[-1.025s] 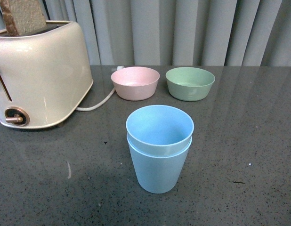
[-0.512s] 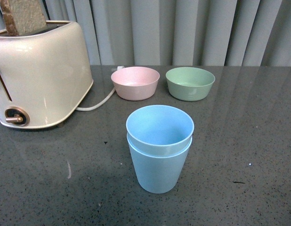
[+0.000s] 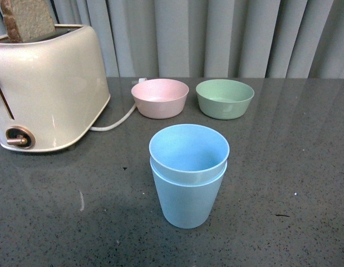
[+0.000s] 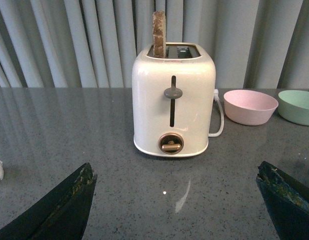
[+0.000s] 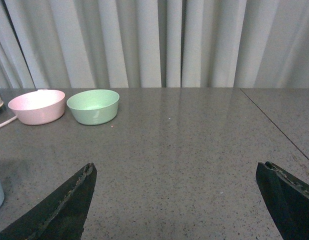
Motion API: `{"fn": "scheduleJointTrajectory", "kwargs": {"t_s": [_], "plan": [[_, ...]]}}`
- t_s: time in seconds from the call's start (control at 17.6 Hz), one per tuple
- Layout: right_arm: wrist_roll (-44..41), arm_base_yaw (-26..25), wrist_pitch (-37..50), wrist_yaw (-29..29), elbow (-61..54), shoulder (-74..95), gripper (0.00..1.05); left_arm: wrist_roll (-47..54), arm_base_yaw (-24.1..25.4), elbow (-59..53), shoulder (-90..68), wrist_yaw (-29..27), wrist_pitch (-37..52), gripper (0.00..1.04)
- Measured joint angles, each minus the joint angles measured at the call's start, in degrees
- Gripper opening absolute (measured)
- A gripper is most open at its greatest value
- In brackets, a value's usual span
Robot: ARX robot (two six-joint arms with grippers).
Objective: Stack blue cups with both arms
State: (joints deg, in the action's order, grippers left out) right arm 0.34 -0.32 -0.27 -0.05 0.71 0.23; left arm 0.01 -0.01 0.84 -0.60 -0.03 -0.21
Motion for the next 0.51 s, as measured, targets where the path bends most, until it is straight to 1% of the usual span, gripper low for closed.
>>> {"fn": "scheduleJointTrajectory", "kwargs": {"t_s": [0.51], "plan": [[0.0,0.0,0.0,0.0,0.0,0.0,0.98,0.0,0.0,0.0,0.0,0.0,0.0,0.98]]}}
